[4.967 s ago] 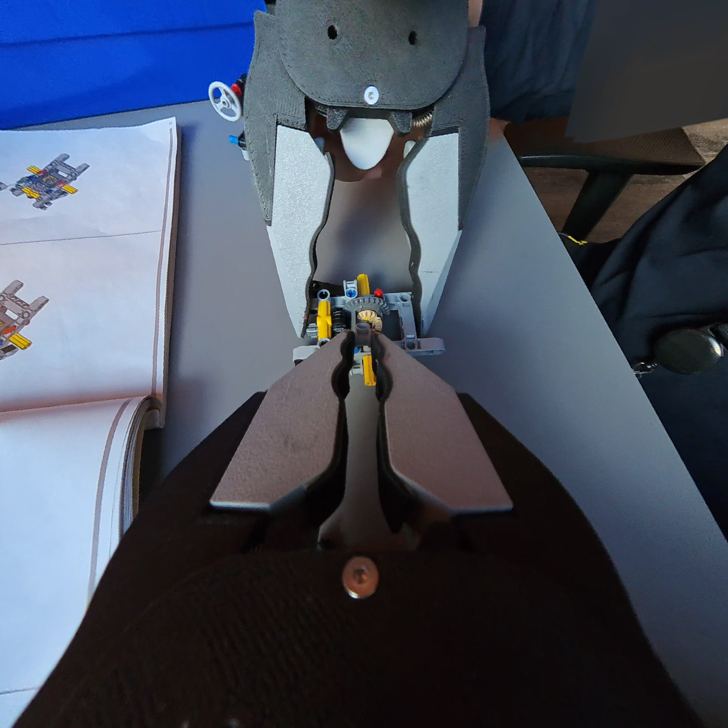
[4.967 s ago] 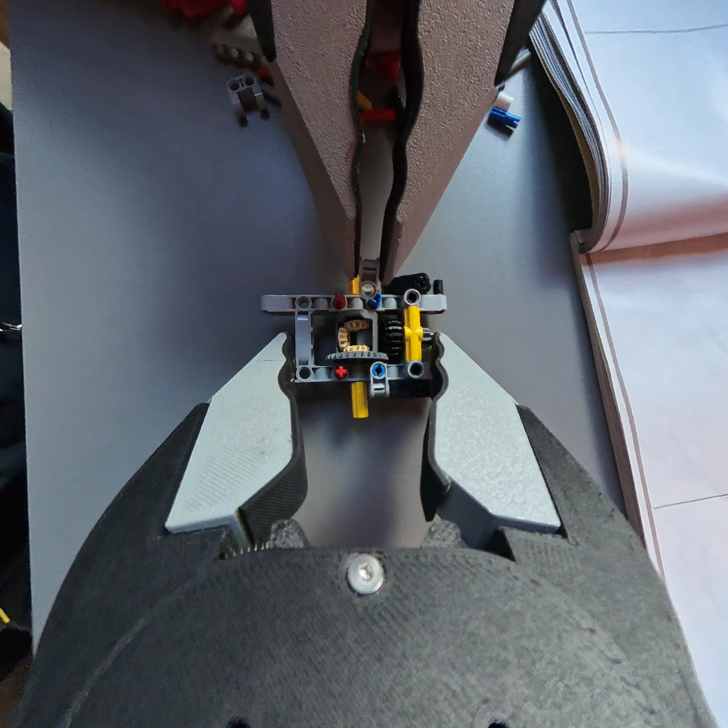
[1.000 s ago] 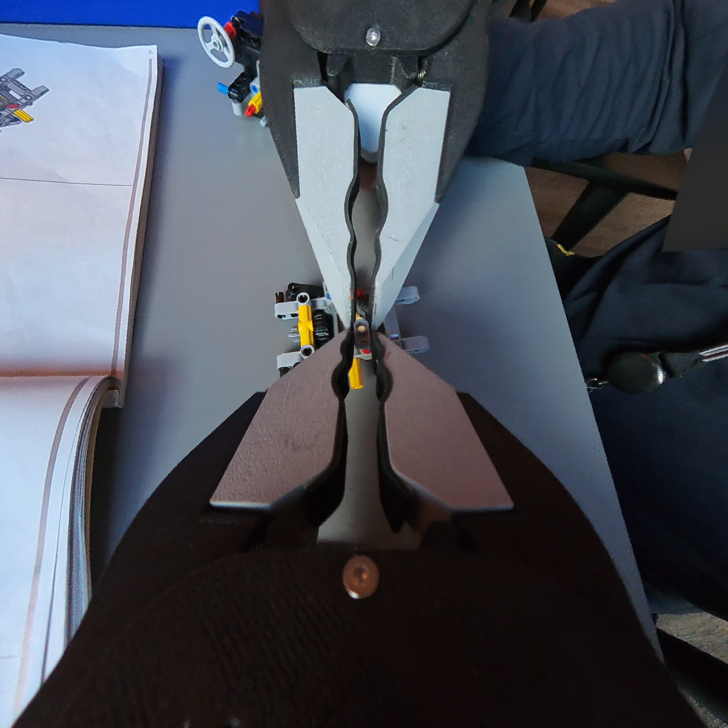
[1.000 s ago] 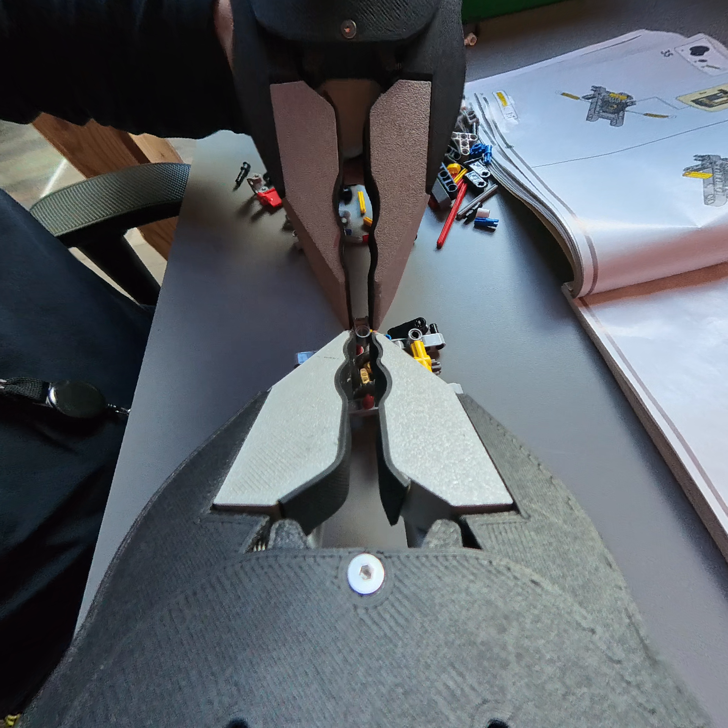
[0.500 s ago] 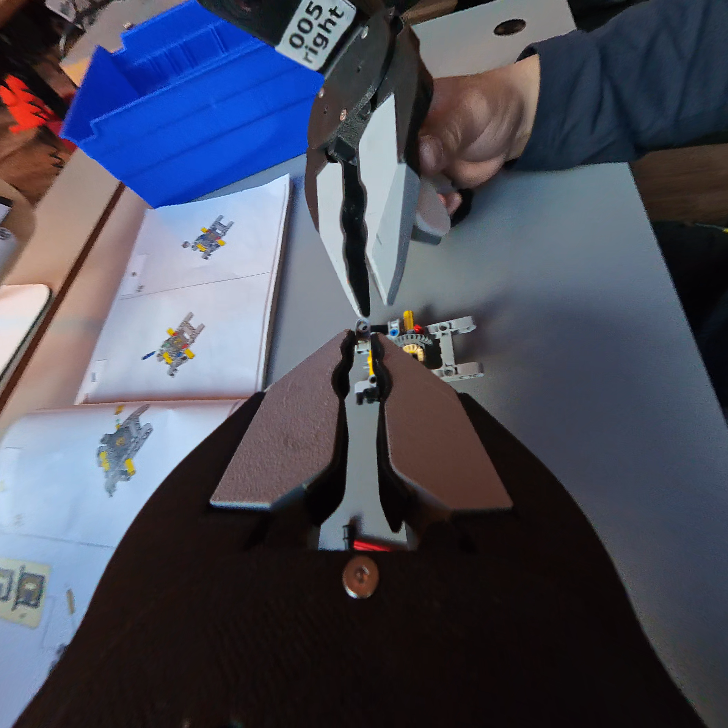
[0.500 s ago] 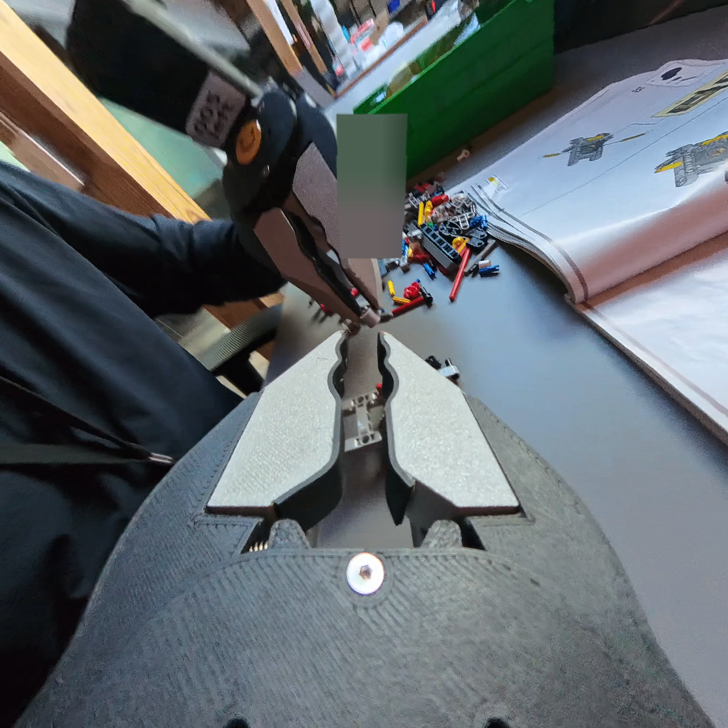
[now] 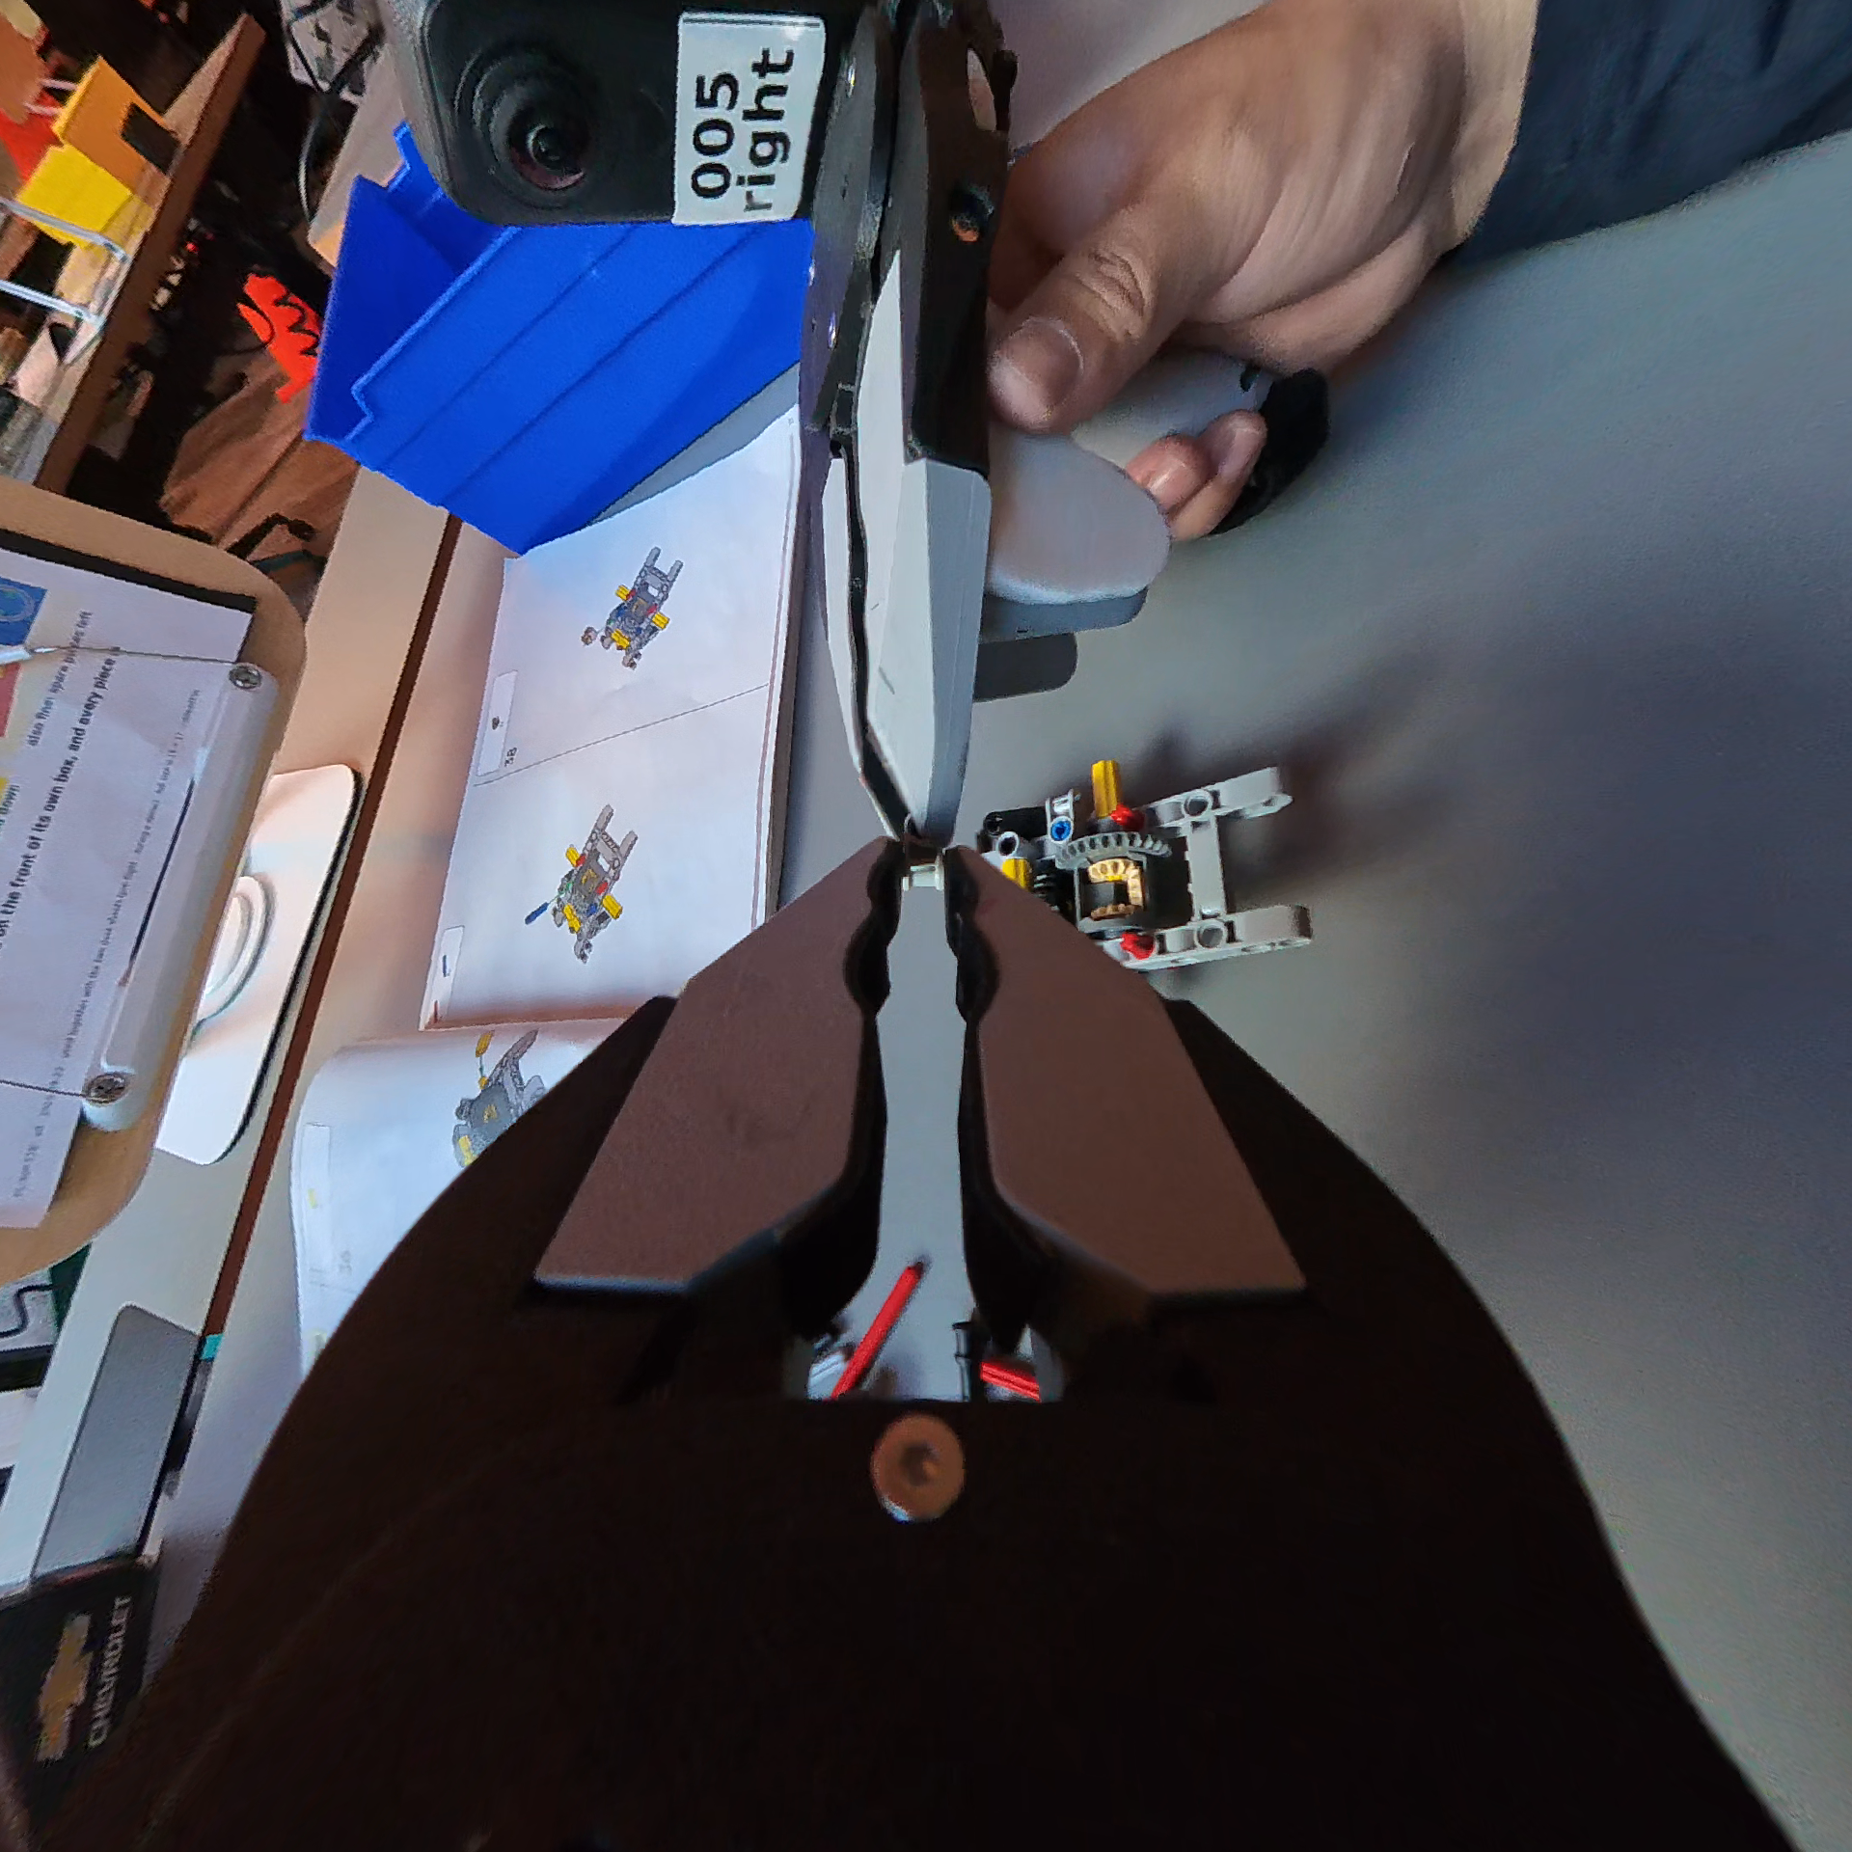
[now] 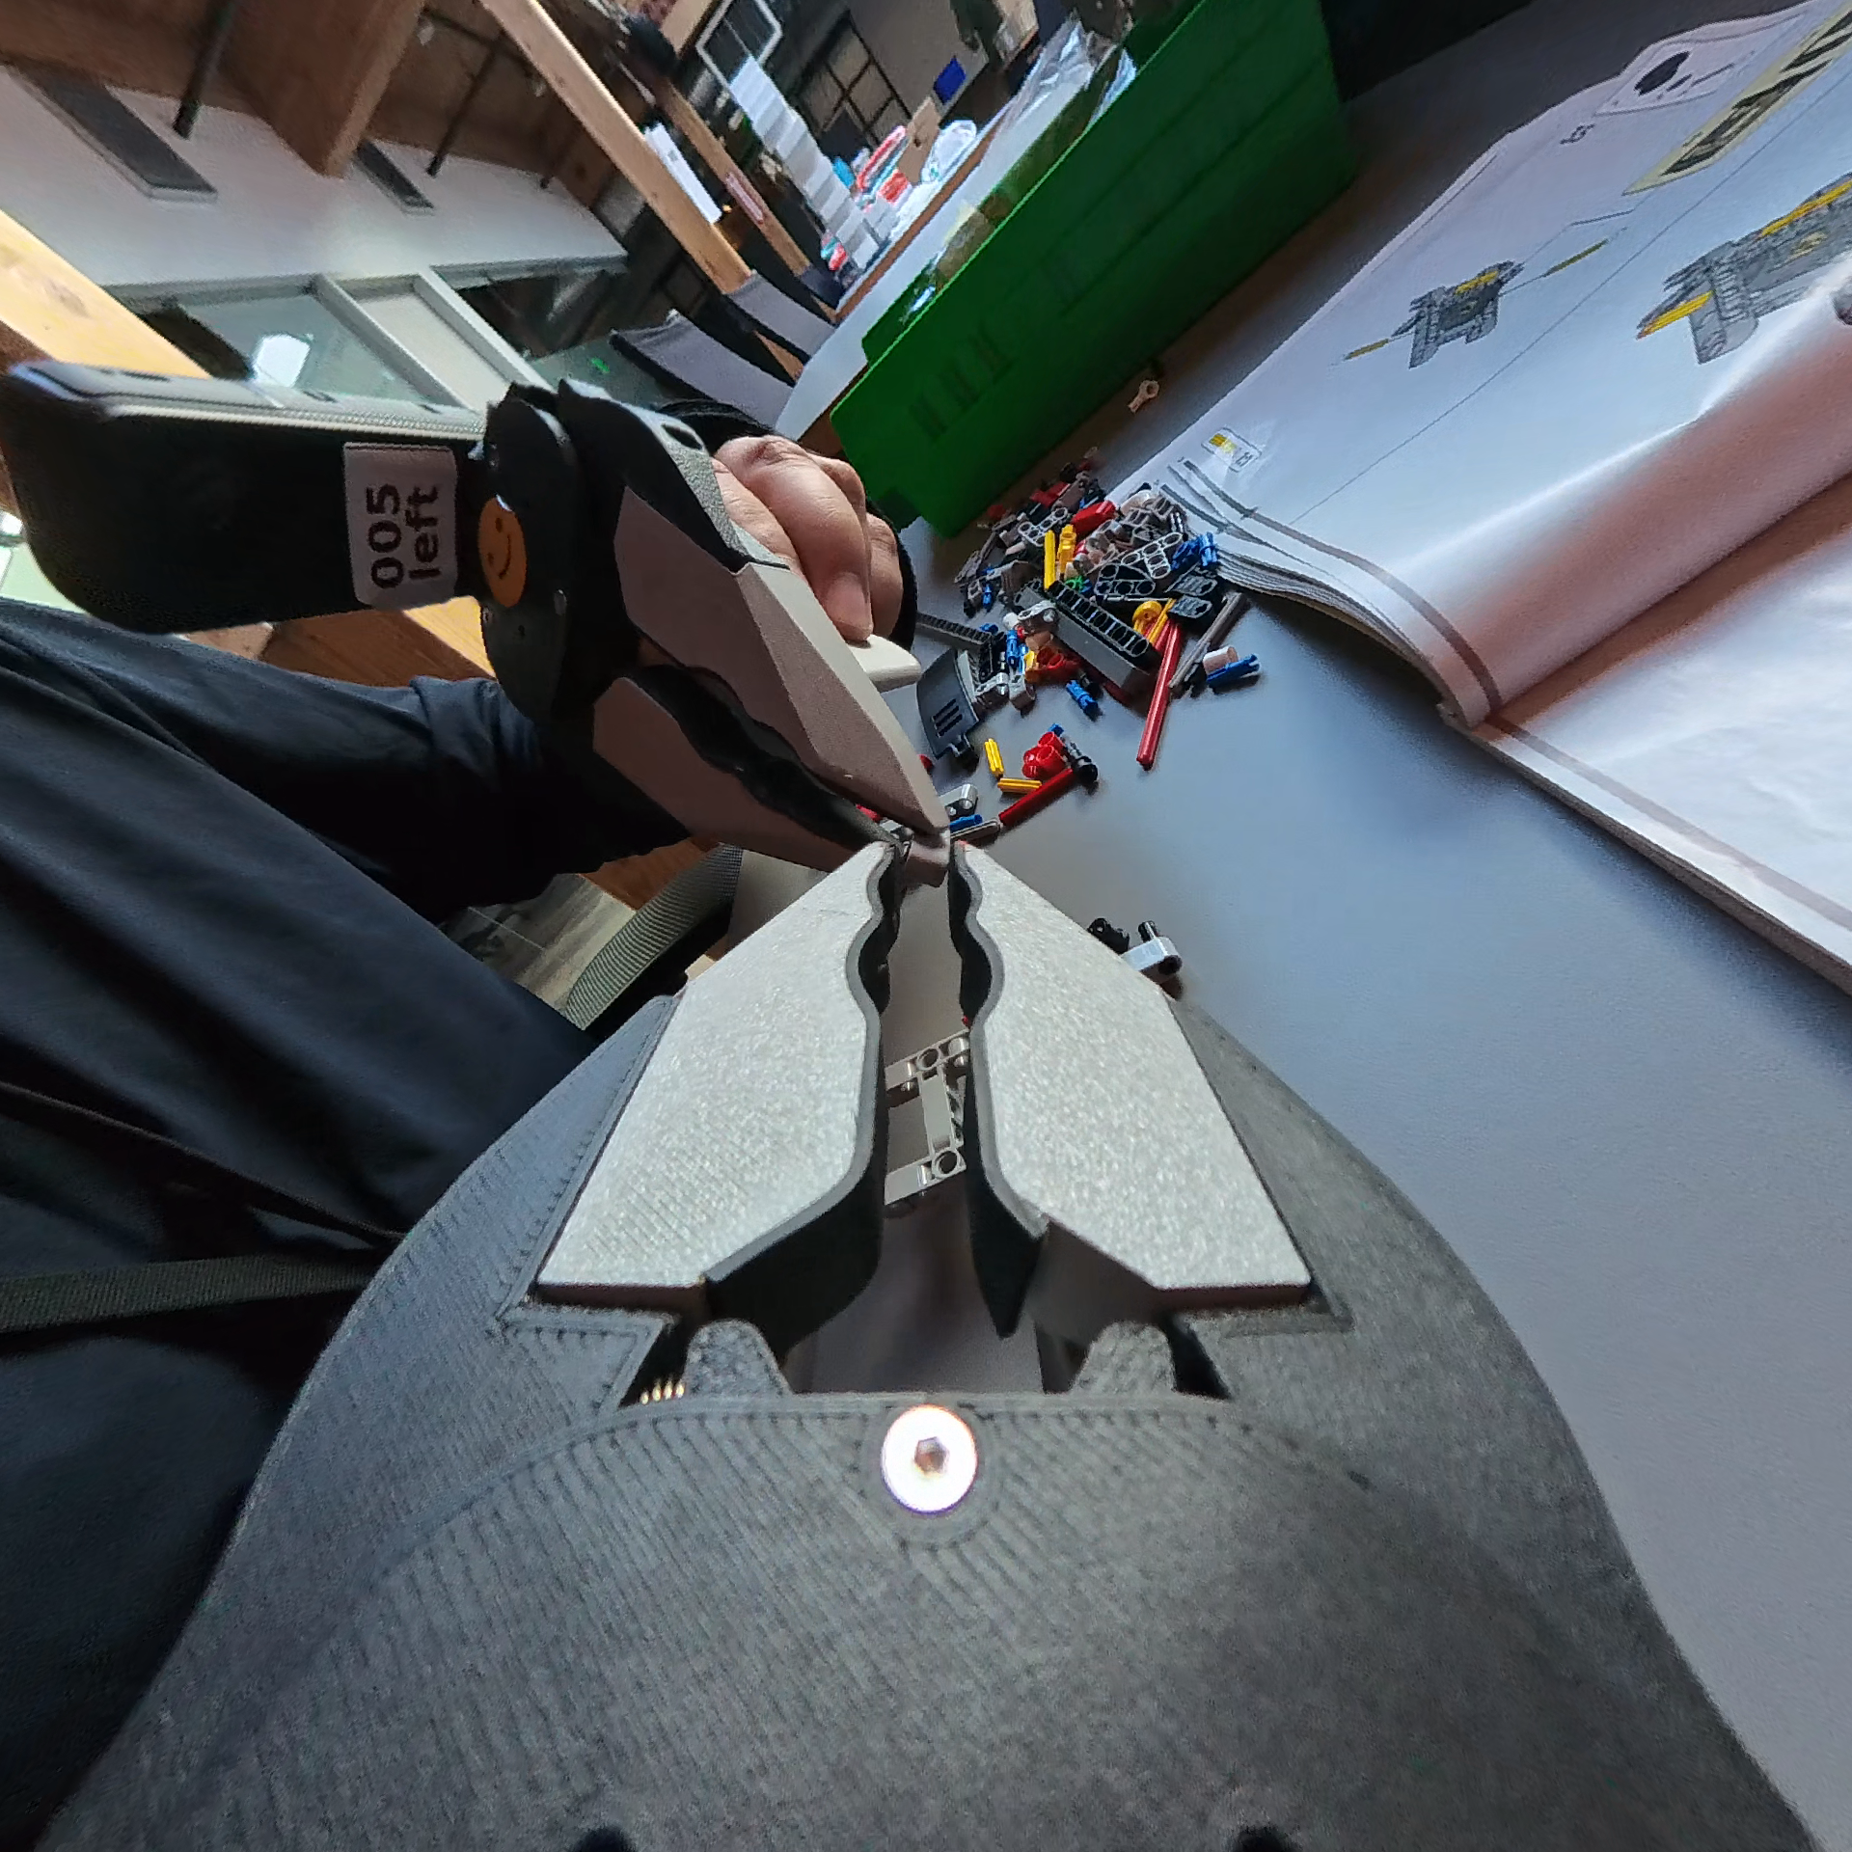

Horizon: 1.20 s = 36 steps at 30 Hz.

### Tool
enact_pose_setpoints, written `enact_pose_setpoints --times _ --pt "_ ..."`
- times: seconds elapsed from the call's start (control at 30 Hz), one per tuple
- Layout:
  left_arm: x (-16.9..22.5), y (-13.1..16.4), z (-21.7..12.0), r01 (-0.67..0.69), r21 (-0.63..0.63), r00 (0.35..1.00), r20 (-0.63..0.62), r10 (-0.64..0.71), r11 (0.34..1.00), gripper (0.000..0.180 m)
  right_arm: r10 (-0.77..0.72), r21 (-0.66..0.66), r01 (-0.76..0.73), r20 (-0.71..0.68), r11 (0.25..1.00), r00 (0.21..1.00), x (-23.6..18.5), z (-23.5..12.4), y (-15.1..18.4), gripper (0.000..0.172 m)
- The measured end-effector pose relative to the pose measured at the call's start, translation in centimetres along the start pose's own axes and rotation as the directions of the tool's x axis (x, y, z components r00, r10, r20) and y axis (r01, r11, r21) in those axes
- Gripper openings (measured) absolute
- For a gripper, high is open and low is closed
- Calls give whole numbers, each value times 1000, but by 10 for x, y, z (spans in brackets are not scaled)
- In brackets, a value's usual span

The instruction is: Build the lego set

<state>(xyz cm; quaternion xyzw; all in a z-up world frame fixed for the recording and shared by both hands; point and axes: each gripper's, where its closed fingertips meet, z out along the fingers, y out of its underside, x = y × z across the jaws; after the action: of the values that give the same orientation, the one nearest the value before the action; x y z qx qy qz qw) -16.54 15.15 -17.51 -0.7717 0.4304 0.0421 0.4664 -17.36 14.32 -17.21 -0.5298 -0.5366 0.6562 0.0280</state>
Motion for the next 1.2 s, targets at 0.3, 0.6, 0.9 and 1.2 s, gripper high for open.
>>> enact_pose_setpoints --times 0.3,0.6,0.9,1.2 --pt "-5 7 7 -102 -126 986 115 117 987 6 44 25 -43 -50 999 998 10 0 -1 5" --pt "-8 6 5 -171 -191 967 157 202 967 6 24 51 -21 -48 998 999 7 3 -5 5" --pt "-8 5 7 -167 -201 968 154 199 965 6 9 47 -6 -60 999 998 7 3 -5 5" --pt "-7 6 6 -162 -197 970 149 193 967 6 17 45 -15 -53 999 998 7 2 -4 5"
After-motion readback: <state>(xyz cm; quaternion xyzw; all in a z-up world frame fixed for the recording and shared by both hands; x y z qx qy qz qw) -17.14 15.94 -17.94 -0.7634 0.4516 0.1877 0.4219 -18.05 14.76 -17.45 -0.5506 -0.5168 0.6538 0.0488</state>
